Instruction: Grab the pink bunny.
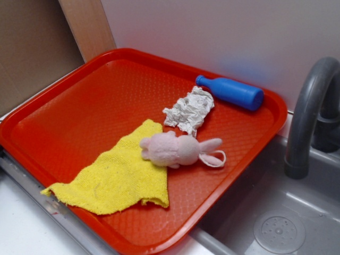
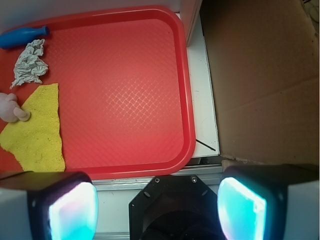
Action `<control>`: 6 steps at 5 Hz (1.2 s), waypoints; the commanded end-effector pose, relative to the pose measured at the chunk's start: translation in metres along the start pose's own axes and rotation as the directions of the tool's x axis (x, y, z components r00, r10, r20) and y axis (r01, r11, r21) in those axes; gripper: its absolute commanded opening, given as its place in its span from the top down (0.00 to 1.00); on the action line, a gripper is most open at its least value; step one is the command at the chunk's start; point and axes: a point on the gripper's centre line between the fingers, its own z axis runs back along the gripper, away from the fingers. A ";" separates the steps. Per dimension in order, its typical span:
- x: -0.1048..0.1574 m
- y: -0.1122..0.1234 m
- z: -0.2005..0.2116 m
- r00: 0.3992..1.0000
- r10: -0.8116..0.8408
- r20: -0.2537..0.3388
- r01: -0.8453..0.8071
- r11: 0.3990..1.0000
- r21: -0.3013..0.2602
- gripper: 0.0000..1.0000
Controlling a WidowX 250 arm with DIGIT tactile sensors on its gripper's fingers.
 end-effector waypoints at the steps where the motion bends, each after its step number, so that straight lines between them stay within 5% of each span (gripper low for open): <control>1: 0.000 0.000 0.000 1.000 0.000 0.000 0.000 1.000 0.000 0.00; 2: 0.015 -0.048 -0.009 0.967 -0.244 0.076 0.248 0.968 -0.046 0.00; 5: 0.022 -0.176 -0.039 0.682 -0.675 0.280 0.716 0.694 -0.070 0.00; 6: 0.027 -0.215 -0.060 0.622 -0.737 0.265 0.772 0.634 -0.051 0.00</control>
